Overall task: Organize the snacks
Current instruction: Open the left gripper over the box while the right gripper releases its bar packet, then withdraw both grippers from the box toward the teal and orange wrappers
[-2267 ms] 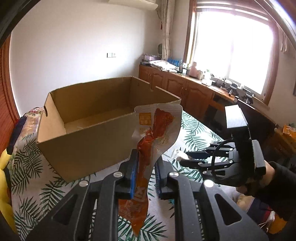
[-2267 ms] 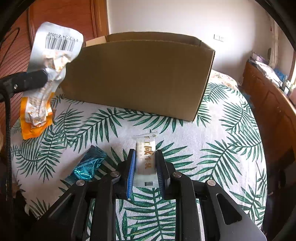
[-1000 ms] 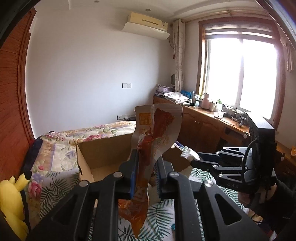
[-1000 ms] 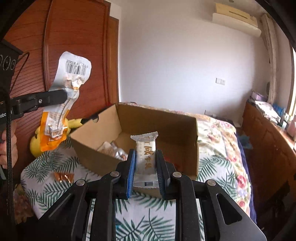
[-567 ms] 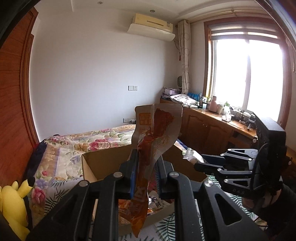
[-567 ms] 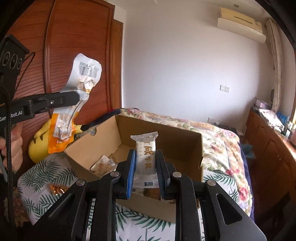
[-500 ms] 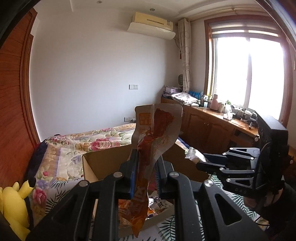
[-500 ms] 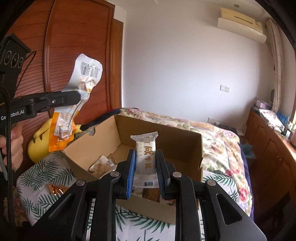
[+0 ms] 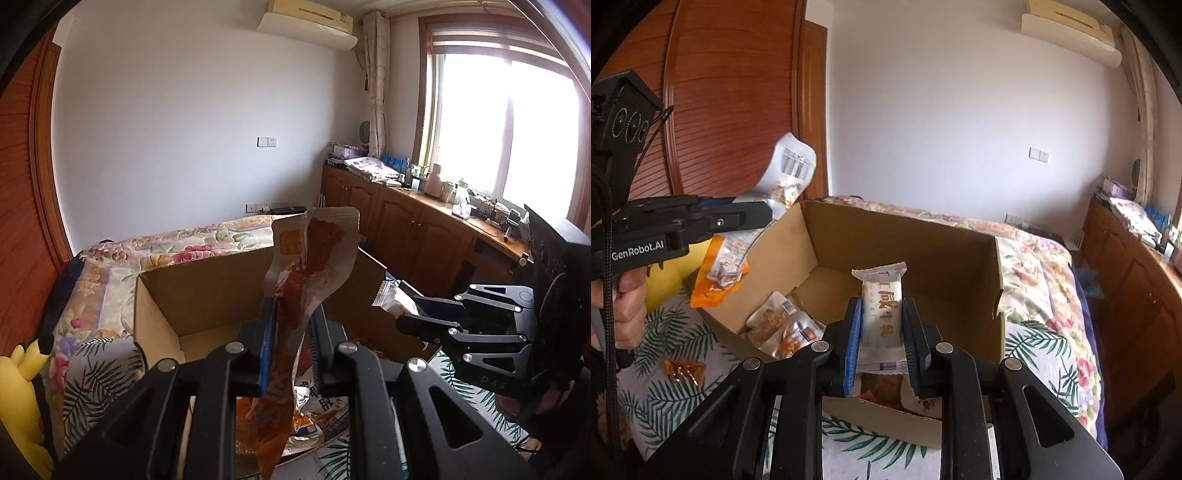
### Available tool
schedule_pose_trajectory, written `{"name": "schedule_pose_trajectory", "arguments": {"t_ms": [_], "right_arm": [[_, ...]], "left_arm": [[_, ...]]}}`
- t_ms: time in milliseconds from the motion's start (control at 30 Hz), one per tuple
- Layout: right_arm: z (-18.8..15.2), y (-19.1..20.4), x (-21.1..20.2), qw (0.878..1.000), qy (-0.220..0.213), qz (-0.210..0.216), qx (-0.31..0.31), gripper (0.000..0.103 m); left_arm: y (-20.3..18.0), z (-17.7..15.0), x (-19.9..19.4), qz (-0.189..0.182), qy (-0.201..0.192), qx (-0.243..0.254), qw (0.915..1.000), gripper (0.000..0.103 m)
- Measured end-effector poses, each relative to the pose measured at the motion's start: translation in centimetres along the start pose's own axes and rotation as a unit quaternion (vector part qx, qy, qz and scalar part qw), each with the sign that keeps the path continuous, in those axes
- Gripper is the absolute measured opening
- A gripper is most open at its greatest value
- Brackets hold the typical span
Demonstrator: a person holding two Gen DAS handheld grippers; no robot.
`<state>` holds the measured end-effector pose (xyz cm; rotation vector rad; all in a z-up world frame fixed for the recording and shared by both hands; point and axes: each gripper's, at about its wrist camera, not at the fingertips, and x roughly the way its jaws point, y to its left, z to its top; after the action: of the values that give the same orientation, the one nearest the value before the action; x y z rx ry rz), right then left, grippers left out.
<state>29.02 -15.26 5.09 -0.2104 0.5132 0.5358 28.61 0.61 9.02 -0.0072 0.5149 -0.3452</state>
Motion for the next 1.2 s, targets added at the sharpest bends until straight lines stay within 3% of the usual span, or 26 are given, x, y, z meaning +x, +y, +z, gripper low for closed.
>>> {"name": "schedule_pose_trajectory", "arguments": {"t_ms": [733, 1200], "right_arm": [[-1.2, 0.2, 4.0, 0.999, 0.041, 0.001, 0.015, 0.020], [-1.8, 0.9, 2.2, 0.999, 0.029, -0.003, 0.027, 0.027]], "left_arm": [[0.1, -2.5, 3.2, 0.010, 0.053, -0.005, 0.9985, 0.014], [0.2, -3.4, 2.1, 0.038, 0.063, 0.002, 0.9973, 0.025]]}}
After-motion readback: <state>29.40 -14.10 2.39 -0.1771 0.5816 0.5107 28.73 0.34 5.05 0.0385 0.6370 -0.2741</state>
